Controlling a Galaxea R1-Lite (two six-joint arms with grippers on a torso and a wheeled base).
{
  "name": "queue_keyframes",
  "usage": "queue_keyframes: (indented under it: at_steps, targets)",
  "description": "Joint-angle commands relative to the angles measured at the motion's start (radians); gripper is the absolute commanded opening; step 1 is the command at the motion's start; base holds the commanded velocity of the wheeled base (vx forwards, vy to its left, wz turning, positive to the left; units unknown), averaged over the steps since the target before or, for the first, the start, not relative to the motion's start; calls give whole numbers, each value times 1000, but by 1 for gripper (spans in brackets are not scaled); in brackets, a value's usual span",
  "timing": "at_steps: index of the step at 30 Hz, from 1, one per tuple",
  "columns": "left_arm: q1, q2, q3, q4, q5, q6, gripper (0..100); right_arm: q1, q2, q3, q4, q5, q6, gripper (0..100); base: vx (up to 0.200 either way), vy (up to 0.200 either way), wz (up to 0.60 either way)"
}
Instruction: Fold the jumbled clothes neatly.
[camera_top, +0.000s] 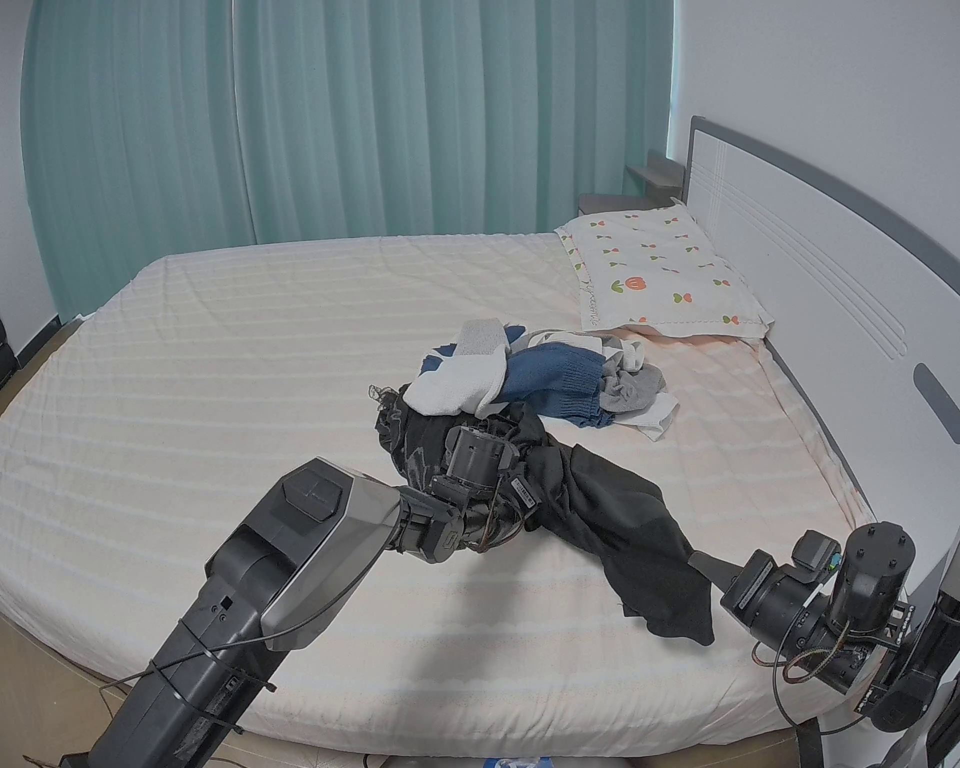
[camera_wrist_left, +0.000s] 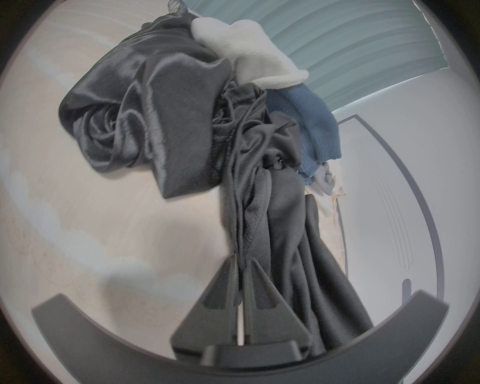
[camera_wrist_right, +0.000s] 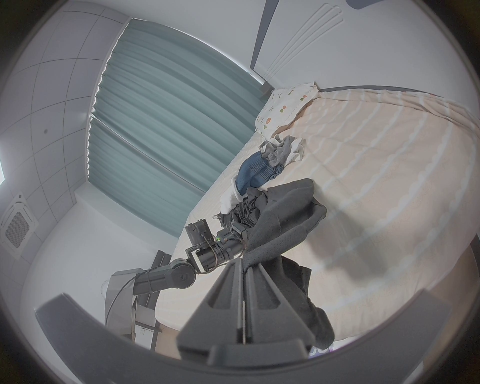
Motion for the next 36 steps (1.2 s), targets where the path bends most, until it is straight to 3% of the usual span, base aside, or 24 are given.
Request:
queue_keyframes:
  at_steps: [1, 4, 7, 11, 17, 21, 27, 34, 36]
  targets:
    - [-1, -21, 6, 35, 7, -4, 0, 1, -2, -1, -15, 1, -3, 0, 0, 0, 0]
    - [13, -92, 77, 45, 11, -24, 0, 1, -5, -10, -15, 3, -6, 0, 0, 0, 0]
    - [47, -230, 264, 5, -16, -25, 0, 1, -5, -18, -15, 14, -6, 0, 0, 0, 0]
    - [59, -429, 561, -169, -64, -25, 0, 1, -20, -54, -13, 9, -12, 0, 0, 0, 0]
    - [48, -759, 976, -451, -69, -21, 0, -8, -117, -145, -13, 15, -87, 0, 0, 0, 0]
    - [48, -977, 1172, -574, -61, -18, 0, -12, -213, -223, -12, 76, -150, 0, 0, 0, 0]
    - [67, -1195, 1334, -606, -61, -18, 0, -12, -258, -225, 60, 130, -175, 0, 0, 0, 0]
    - [63, -1204, 1416, -604, -67, -28, 0, -1, -112, -183, 88, 118, -175, 0, 0, 0, 0]
    - [63, -1202, 1437, -604, -78, -70, 0, -2, -57, -197, 88, 119, -175, 0, 0, 0, 0]
